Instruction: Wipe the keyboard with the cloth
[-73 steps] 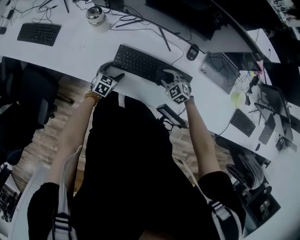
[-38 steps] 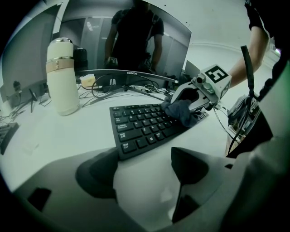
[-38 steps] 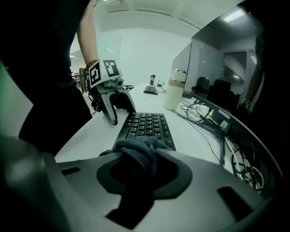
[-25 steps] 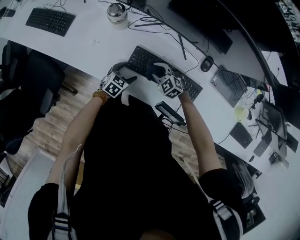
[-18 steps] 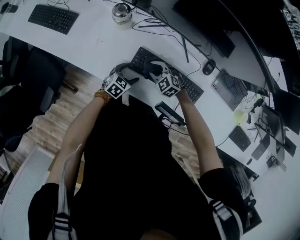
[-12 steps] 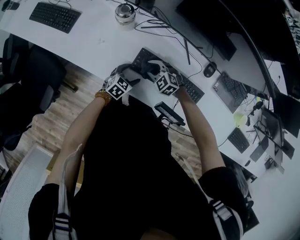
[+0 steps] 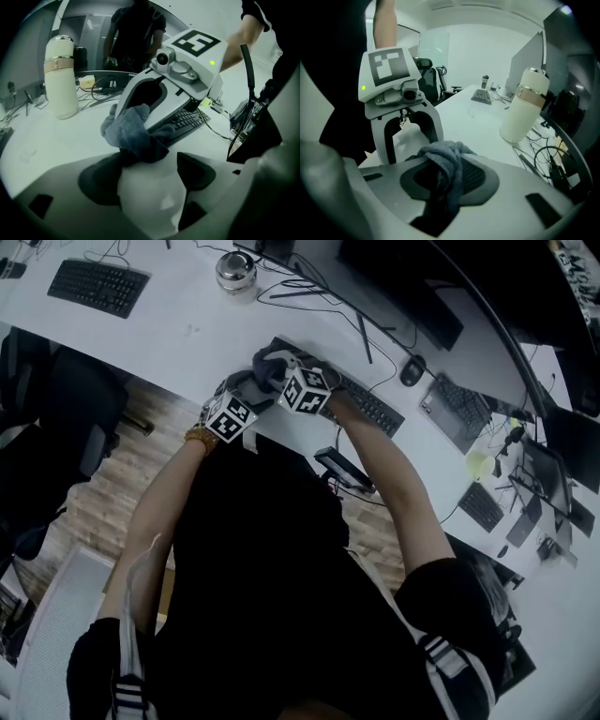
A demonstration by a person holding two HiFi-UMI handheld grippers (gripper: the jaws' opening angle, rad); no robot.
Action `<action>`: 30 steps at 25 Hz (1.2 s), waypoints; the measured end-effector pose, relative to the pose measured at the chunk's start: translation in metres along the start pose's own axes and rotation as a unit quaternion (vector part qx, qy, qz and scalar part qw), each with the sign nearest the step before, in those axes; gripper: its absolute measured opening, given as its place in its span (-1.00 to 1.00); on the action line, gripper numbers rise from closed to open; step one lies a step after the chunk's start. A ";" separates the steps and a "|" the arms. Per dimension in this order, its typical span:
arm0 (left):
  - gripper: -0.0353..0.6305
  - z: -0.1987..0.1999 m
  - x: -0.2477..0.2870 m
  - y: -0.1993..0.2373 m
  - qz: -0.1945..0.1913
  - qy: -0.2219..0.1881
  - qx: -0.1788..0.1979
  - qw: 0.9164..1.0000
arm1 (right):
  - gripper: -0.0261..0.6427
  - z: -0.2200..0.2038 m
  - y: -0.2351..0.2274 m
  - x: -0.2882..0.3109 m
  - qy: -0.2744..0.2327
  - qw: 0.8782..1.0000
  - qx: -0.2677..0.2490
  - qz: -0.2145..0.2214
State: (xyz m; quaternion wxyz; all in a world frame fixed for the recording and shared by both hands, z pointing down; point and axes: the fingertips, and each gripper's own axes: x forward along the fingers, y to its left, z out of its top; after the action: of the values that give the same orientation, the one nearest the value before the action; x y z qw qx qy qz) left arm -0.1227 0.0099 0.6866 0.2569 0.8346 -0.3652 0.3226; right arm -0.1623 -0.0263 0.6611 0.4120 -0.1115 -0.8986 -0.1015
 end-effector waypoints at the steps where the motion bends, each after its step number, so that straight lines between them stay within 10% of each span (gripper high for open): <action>1: 0.19 -0.001 0.000 0.000 -0.001 0.002 0.000 1.000 | -0.65 0.004 0.000 0.000 0.000 1.000 0.004 0.014; 5: 0.19 -0.004 0.001 -0.003 -0.009 0.010 0.010 1.000 | -0.65 0.016 -0.016 -0.043 -0.058 0.997 0.056 0.000; 10: 0.19 -0.003 -0.001 -0.002 -0.005 0.013 0.011 1.000 | -0.64 -0.029 -0.051 -0.157 -0.149 0.960 0.193 -0.140; 15: 0.19 -0.004 0.002 0.002 0.001 0.018 0.018 1.000 | -0.63 -0.150 -0.018 -0.252 -0.104 0.915 0.289 -0.262; 22: 0.19 -0.005 0.006 0.002 0.022 0.027 0.008 0.999 | -0.61 -0.262 0.090 -0.305 -0.042 0.871 0.370 -0.321; 26: 0.19 -0.005 0.008 0.002 0.041 0.023 -0.006 0.999 | -0.56 -0.273 0.126 -0.301 -0.041 0.866 0.381 -0.322; 30: 0.19 -0.004 0.010 0.003 0.049 0.026 -0.013 0.998 | -0.41 -0.274 0.149 -0.277 -0.008 0.895 0.353 -0.273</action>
State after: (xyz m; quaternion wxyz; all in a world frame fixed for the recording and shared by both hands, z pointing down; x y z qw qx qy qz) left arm -0.1215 0.0061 0.6972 0.2605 0.8038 -0.4032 0.3513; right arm 0.2526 0.0083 0.6390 0.3727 0.2904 -0.8738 0.1151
